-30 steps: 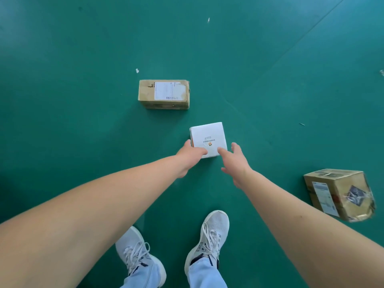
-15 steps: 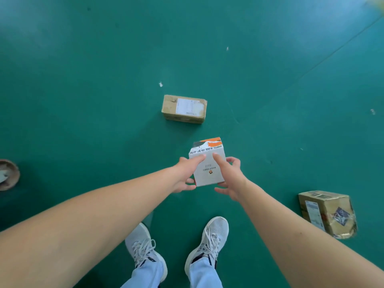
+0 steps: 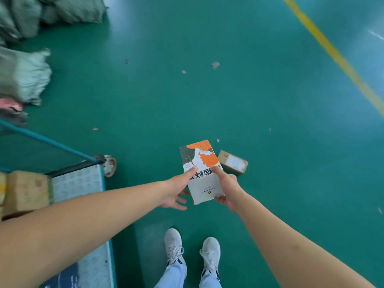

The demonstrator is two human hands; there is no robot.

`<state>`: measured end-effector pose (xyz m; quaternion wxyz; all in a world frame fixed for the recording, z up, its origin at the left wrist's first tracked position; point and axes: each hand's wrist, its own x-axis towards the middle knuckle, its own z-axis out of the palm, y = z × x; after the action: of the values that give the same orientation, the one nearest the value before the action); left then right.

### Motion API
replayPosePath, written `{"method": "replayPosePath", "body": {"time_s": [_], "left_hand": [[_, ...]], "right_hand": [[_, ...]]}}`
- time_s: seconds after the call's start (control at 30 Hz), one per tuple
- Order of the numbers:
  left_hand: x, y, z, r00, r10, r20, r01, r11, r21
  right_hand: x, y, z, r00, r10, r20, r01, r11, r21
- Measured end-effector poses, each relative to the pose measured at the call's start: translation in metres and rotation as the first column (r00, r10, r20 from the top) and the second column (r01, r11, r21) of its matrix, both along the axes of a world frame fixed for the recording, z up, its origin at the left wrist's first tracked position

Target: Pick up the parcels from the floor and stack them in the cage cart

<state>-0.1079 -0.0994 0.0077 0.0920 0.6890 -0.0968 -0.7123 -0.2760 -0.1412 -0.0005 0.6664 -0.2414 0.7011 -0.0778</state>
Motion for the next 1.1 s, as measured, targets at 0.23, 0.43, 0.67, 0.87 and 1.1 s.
{"method": "replayPosePath", "body": {"time_s": [0.23,0.43,0.67,0.87,1.1], "left_hand": [[0.100,0.050,0.135,0.961,0.277,-0.005,-0.275,0.954,-0.120],[0.130,0.118,0.239,0.863,0.504,-0.041,-0.500,0.837,-0.223],[0.135,0.226,0.314,0.694,0.712,-0.111,-0.701,0.631,-0.332],[0.153,0.310,0.353,0.512,0.845,-0.151,-0.796,0.402,-0.452],[0.179,0.411,0.381,0.294,0.937,-0.187,-0.839,0.159,-0.520]], "right_hand": [[0.096,0.004,0.140,0.962,0.241,0.129,-0.231,0.969,-0.087],[0.154,0.041,0.239,0.885,0.423,0.195,-0.392,0.902,-0.181],[0.196,0.117,0.309,0.768,0.565,0.301,-0.518,0.825,-0.227],[0.239,0.183,0.353,0.620,0.687,0.379,-0.619,0.725,-0.303],[0.301,0.275,0.387,0.463,0.798,0.386,-0.723,0.592,-0.356]]}}
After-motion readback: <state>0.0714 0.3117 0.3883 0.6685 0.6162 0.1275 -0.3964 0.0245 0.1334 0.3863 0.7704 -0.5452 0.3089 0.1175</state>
